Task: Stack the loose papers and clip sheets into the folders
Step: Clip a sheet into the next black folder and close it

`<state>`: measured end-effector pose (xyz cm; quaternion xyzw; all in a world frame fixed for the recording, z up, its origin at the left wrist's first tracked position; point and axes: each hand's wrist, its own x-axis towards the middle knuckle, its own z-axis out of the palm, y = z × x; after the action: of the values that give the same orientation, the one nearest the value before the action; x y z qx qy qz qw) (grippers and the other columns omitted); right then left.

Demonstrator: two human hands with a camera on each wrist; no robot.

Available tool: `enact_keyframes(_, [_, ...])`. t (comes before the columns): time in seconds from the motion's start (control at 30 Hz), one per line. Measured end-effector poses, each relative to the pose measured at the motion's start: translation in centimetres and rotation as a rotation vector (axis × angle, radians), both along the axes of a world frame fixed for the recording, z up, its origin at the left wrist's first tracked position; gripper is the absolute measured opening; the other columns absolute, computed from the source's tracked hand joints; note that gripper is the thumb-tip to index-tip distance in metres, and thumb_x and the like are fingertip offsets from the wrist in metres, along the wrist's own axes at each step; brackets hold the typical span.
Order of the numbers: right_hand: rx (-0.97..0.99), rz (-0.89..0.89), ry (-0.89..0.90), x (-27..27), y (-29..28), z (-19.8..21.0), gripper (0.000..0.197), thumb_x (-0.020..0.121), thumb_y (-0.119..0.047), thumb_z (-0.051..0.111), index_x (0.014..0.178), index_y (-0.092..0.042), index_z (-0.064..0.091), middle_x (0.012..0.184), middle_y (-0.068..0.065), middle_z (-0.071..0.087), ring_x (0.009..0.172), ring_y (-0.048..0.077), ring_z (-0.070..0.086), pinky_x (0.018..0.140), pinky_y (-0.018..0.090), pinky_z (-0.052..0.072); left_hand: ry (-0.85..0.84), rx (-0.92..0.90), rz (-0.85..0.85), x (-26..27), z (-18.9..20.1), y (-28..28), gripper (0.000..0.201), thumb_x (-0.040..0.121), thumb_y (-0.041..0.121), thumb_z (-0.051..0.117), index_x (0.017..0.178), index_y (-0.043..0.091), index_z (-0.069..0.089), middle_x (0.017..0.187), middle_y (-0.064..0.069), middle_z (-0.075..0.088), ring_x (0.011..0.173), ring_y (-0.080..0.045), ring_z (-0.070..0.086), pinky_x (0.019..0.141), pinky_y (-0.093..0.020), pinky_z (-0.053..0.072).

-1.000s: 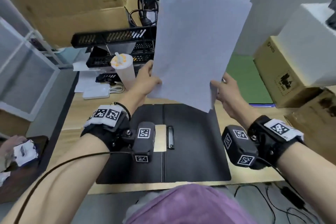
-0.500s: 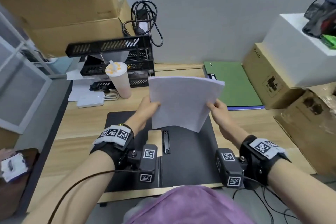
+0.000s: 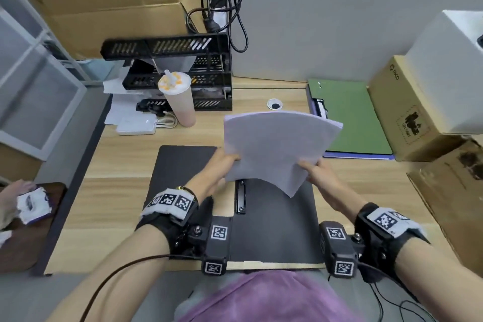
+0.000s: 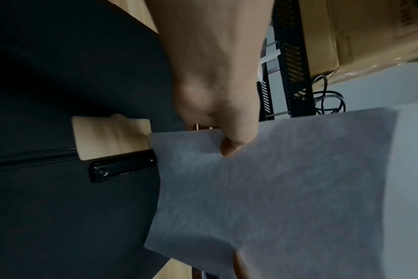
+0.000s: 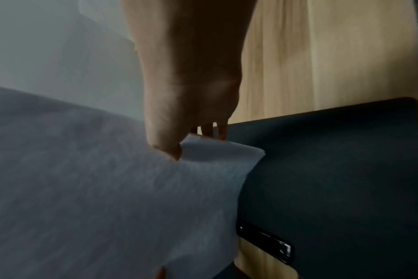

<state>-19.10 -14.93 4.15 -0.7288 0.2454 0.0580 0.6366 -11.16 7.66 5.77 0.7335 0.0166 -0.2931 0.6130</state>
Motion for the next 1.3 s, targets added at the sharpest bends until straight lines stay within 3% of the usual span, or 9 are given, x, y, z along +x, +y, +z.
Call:
enact_keyframes(0.17, [-0.048, 0.099, 0.038, 2.4, -1.7, 0.8, 0.034, 0.098, -0.024, 0.053, 0.13, -0.015, 0.057, 0.126, -0.005, 0.064, 0.11, 0.009, 0.061, 0.093, 0.028, 0.047, -0.032, -0.014, 0.054, 0.9, 1.2, -1.6, 0.034, 0.091, 0.004, 0.047, 0.117, 0.019, 0.063, 0.106, 0.007, 0.069, 0.088, -0.004, 0.064, 0.067, -0.014, 0.05])
enact_keyframes(0.4, [-0.063, 0.266, 0.117, 2.2, -5.0, -0.8, 0.035, 0.094, -0.024, 0.055, 0.13, -0.019, 0.057, 0.117, -0.003, 0.069, 0.102, 0.013, 0.067, 0.086, 0.032, 0.052, 0.101, 0.067, 0.202, 1.9, -0.6, -4.0, 0.027, 0.087, 0.005, 0.046, 0.103, 0.015, 0.064, 0.096, 0.001, 0.069, 0.081, -0.015, 0.063, 0.065, -0.026, 0.047])
enact_keyframes(0.57, [-0.096, 0.282, 0.289, -1.2, -7.1, -5.0, 0.018, 0.095, -0.01, 0.049, 0.096, -0.003, 0.065, 0.08, 0.009, 0.062, 0.067, 0.02, 0.056, 0.062, 0.029, 0.043, 0.186, 0.328, 0.41, -0.1, -7.6, -3.3, 0.034, 0.089, 0.013, 0.054, 0.121, 0.02, 0.06, 0.099, -0.001, 0.066, 0.083, -0.018, 0.062, 0.081, -0.033, 0.052])
enact_keyframes(0.7, [-0.057, 0.322, 0.442, -2.7, -8.2, -6.9, 0.022, 0.097, -0.01, 0.047, 0.078, -0.011, 0.059, 0.072, 0.008, 0.055, 0.063, 0.021, 0.052, 0.058, 0.028, 0.038, 0.089, 0.639, 0.318, -2.7, -10.7, -2.8, 0.041, 0.088, 0.02, 0.062, 0.127, 0.016, 0.053, 0.117, 0.001, 0.056, 0.102, -0.015, 0.053, 0.086, -0.025, 0.041])
enact_keyframes(0.8, [-0.074, 0.302, 0.493, -2.9, -7.9, -7.3, 0.03, 0.097, -0.013, 0.048, 0.068, -0.02, 0.051, 0.053, -0.003, 0.055, 0.048, 0.011, 0.052, 0.046, 0.02, 0.039, 0.046, 0.718, 0.25, -3.7, -11.7, -3.2, 0.049, 0.081, 0.025, 0.073, 0.125, 0.014, 0.055, 0.119, -0.004, 0.059, 0.108, -0.021, 0.058, 0.091, -0.031, 0.046])
enact_keyframes(0.93, [-0.05, 0.312, 0.517, -2.7, -7.2, -8.0, 0.036, 0.097, -0.013, 0.047, 0.062, -0.021, 0.047, 0.035, -0.009, 0.046, 0.04, 0.009, 0.045, 0.041, 0.019, 0.034, -0.074, 0.833, 0.163, -4.2, -12.4, -4.2, 0.024, 0.079, 0.026, 0.072, 0.093, 0.028, 0.052, 0.093, 0.01, 0.058, 0.092, -0.017, 0.056, 0.074, -0.029, 0.041])
enact_keyframes(1.03, [-0.062, 0.311, 0.5, -2.4, -6.8, -7.9, 0.04, 0.097, -0.012, 0.046, 0.058, -0.021, 0.045, 0.031, -0.013, 0.045, 0.031, -0.001, 0.043, 0.035, 0.011, 0.032, -0.147, 0.929, 0.016, -3.7, -12.7, -4.4, 0.023, 0.082, 0.028, 0.066, 0.099, 0.022, 0.051, 0.103, -0.002, 0.057, 0.088, -0.023, 0.055, 0.069, -0.03, 0.038])
enact_keyframes(1.13, [-0.048, 0.329, 0.502, -2.2, -6.6, -8.2, 0.041, 0.096, -0.011, 0.046, 0.055, -0.018, 0.042, 0.035, -0.009, 0.042, 0.033, 0.005, 0.041, 0.035, 0.013, 0.028, -0.181, 0.99, -0.128, -3.3, -12.7, -4.3, 0.027, 0.083, 0.026, 0.062, 0.103, 0.011, 0.052, 0.096, -0.01, 0.059, 0.082, -0.029, 0.057, 0.068, -0.035, 0.045])
enact_keyframes(1.3, [0.016, 0.373, 0.481, -2.3, -7.0, -8.2, 0.039, 0.098, -0.008, 0.045, 0.061, -0.018, 0.047, 0.033, -0.014, 0.046, 0.035, 0.002, 0.047, 0.034, 0.009, 0.032, -0.273, 1.069, -0.247, -3.1, -12.1, -4.2, 0.014, 0.088, 0.018, 0.054, 0.087, 0.005, 0.049, 0.09, -0.009, 0.053, 0.077, -0.026, 0.049, 0.075, -0.033, 0.038])
